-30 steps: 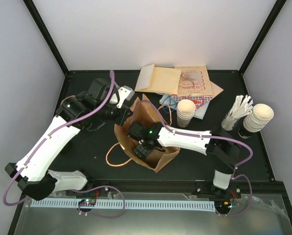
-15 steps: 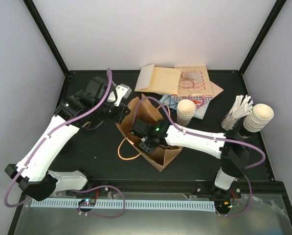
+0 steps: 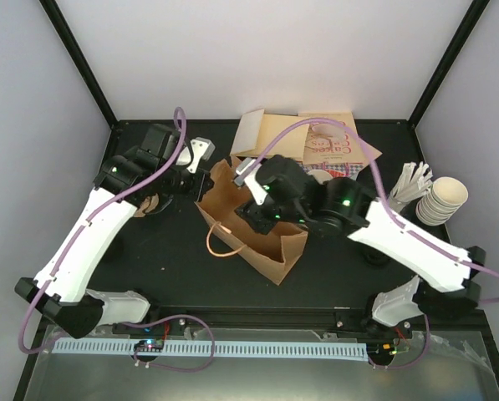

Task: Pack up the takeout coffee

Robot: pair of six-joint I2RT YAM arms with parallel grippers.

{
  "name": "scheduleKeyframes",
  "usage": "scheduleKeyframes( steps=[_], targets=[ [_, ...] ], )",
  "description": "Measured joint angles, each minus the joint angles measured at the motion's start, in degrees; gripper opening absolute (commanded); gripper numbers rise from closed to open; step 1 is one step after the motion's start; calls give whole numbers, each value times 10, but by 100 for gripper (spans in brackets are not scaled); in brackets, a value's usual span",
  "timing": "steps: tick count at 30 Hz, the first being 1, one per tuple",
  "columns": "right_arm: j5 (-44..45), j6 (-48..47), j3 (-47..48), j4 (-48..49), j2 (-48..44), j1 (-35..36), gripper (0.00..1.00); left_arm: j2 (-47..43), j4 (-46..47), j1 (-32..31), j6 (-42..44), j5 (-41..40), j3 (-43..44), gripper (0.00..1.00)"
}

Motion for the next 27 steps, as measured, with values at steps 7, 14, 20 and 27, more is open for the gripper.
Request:
scheduleKeyframes(
  steps=[7,14,20,27],
  targets=[
    [31,-9,59,-4,-63,-2,57,56,-6,72,19,14,13,2],
    [91,-19,60,-7,-109,-7,57,164,-17,141,41,24,115,2],
    [133,-19,19,-5,-168,-11,58,285,-41,174,55,47,279,26],
    [162,-7,-30,-9,-184,-16,66,381,-49,199,56,75,395,69]
  ],
)
